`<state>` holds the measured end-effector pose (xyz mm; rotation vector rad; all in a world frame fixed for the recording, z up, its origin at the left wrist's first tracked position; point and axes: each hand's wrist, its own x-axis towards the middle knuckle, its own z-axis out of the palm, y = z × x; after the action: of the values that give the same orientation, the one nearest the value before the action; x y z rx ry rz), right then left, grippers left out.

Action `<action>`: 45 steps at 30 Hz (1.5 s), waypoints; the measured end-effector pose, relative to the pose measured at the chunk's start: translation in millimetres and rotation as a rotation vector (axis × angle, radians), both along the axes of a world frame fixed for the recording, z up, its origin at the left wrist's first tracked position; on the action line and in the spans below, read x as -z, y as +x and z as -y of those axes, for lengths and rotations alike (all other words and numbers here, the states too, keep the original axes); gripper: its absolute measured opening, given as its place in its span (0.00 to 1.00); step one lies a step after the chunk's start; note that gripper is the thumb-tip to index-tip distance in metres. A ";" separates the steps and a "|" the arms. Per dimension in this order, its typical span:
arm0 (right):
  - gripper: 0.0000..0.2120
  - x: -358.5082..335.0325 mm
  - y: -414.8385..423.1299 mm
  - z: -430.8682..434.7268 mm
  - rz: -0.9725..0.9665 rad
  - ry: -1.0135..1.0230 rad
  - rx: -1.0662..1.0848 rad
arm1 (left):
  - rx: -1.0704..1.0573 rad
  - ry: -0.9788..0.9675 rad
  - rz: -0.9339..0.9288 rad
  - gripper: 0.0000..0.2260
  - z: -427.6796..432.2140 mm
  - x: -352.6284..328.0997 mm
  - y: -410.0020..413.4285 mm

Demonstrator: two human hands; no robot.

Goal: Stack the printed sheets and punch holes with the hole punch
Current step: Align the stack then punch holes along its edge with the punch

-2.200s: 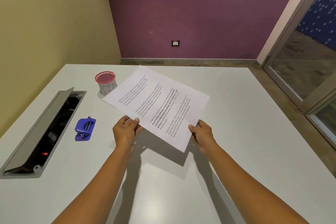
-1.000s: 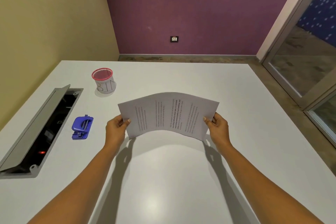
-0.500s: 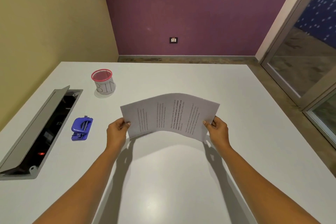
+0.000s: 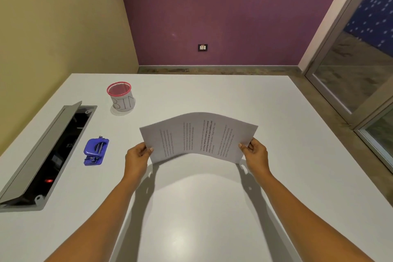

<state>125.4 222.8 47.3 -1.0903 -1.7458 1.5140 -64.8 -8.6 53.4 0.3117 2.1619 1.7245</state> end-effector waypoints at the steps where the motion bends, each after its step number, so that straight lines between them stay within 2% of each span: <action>1: 0.12 -0.3 -0.4 0.1 0.001 0.002 0.007 | -0.002 -0.003 -0.004 0.11 -0.7 -0.3 0.3; 8: 0.09 -11.1 -3.1 -1.4 -0.081 0.030 0.039 | -0.029 0.030 -0.020 0.09 -5.1 -11.4 -5.9; 14: 0.12 -2.7 -0.3 -0.2 -0.009 0.039 0.010 | -0.013 0.034 -0.011 0.10 2.2 -5.2 -3.6; 23: 0.09 -11.5 -1.4 -0.2 -0.055 0.072 0.047 | -0.044 0.081 -0.046 0.08 -0.5 -11.6 -2.5; 27: 0.12 -7.4 2.3 0.7 -0.019 0.068 0.031 | -0.046 0.068 -0.030 0.08 3.7 -6.9 0.4; 31: 0.08 -6.7 3.5 1.3 -0.019 0.072 0.037 | -0.084 0.067 -0.054 0.06 3.7 -6.6 -0.6; 34: 0.08 -7.6 2.9 1.3 -0.033 0.079 0.047 | -0.083 0.072 -0.046 0.06 3.0 -7.6 -1.6; 45: 0.15 3.2 8.2 -3.2 0.194 0.116 0.069 | -0.041 -0.004 -0.025 0.09 0.6 -3.4 0.3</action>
<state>133.7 226.0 44.1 -1.2586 -1.8792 1.2847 -64.5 -9.3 56.8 0.2914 2.2036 1.7468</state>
